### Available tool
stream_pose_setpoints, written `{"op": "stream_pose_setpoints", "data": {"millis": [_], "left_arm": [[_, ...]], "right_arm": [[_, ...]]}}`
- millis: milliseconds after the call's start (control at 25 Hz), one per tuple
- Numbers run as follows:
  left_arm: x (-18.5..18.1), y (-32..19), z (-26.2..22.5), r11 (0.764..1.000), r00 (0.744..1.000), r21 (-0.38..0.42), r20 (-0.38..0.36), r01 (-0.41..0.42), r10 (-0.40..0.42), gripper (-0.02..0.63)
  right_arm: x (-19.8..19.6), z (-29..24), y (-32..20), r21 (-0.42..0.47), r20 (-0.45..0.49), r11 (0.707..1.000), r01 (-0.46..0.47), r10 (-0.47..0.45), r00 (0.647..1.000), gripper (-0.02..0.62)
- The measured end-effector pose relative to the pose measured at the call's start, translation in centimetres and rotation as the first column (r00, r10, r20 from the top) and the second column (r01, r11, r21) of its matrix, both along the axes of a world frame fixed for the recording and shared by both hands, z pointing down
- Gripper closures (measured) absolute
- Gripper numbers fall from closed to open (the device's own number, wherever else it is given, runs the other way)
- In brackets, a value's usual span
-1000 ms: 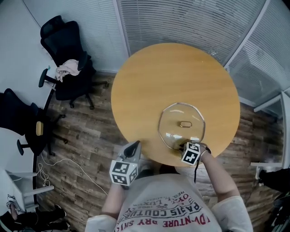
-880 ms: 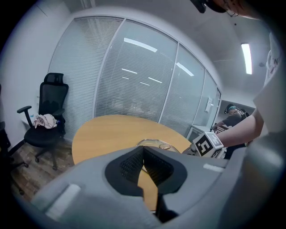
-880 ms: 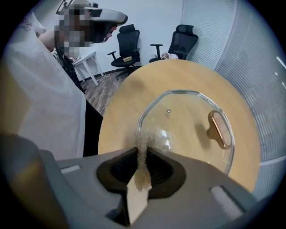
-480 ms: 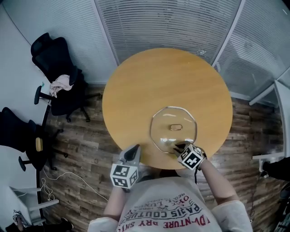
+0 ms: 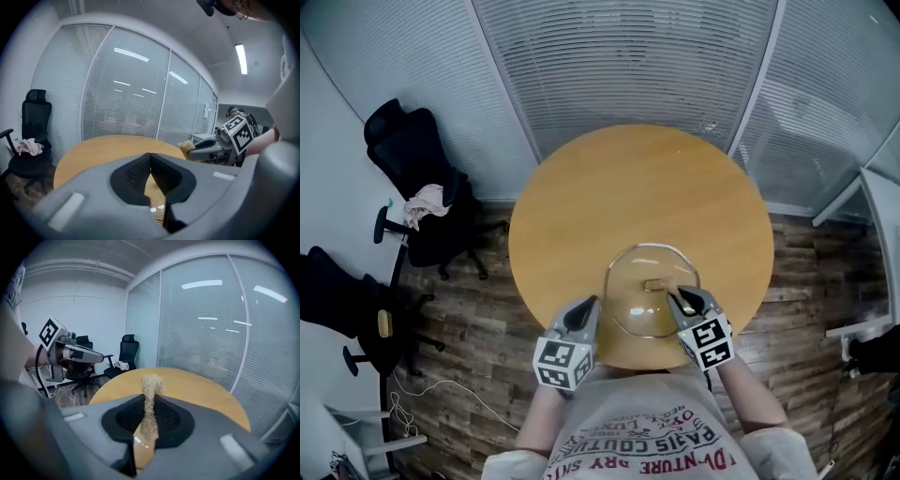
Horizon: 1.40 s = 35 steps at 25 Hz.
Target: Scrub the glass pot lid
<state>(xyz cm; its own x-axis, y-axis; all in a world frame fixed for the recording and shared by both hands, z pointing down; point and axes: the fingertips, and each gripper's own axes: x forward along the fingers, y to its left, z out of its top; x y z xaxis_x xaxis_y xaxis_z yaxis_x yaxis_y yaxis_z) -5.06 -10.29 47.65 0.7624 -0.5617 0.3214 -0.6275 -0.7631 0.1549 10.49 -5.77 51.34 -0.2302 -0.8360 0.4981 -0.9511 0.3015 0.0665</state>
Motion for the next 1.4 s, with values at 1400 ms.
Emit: {"op": "stream_pose_setpoints", "data": {"millis": [1400], "left_arm": [[3.9, 0.1, -3.8, 0.989, 1.000, 0.147, 0.022, 0.001, -0.005, 0.600]], "right_arm": [[2.4, -5.4, 1.2, 0.303, 0.106, 0.952, -0.035, 0.003, 0.994, 0.541]]}}
